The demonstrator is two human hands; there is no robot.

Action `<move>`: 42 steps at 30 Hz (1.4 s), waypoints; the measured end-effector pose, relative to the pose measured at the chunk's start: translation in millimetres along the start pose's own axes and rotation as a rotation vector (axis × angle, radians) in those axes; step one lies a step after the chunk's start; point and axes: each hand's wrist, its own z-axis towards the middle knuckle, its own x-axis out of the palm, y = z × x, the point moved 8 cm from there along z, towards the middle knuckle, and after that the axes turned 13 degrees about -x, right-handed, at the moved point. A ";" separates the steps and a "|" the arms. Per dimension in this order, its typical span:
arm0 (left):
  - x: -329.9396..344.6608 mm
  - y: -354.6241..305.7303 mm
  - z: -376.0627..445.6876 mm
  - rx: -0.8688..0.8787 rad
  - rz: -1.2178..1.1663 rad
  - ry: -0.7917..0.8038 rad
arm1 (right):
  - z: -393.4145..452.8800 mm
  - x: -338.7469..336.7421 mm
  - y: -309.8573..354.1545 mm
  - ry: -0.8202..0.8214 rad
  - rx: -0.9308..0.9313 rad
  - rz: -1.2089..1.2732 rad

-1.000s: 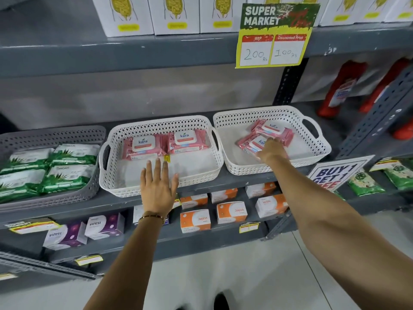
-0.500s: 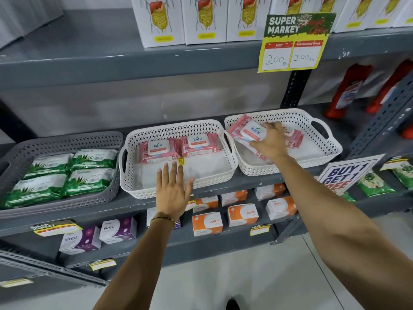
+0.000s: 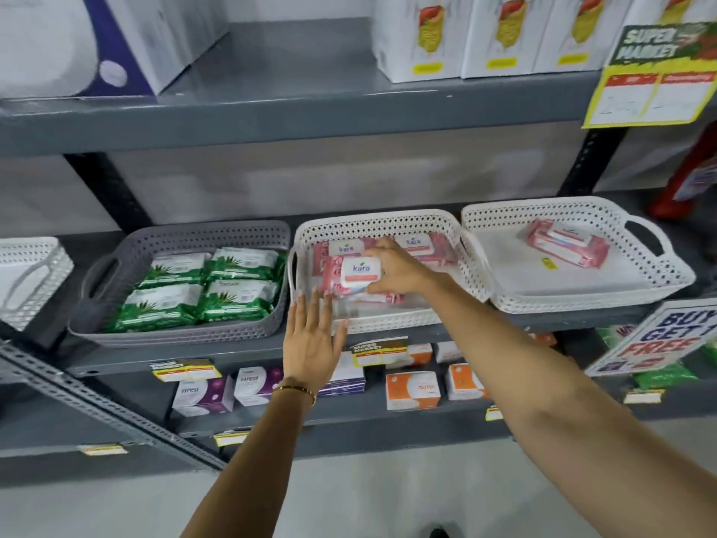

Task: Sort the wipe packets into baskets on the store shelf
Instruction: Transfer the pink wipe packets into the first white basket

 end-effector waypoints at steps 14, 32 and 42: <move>5.3 -22.8 0.3 -0.009 0.024 -0.028 | -6.6 -6.5 -24.5 -0.161 0.035 0.148; 57.2 -261.6 -11.8 0.185 0.001 0.056 | -169.1 -145.6 -240.4 -0.475 0.484 -0.229; 70.0 -275.5 -9.7 0.149 0.096 0.022 | -171.6 -145.8 -329.7 -0.243 0.593 -0.270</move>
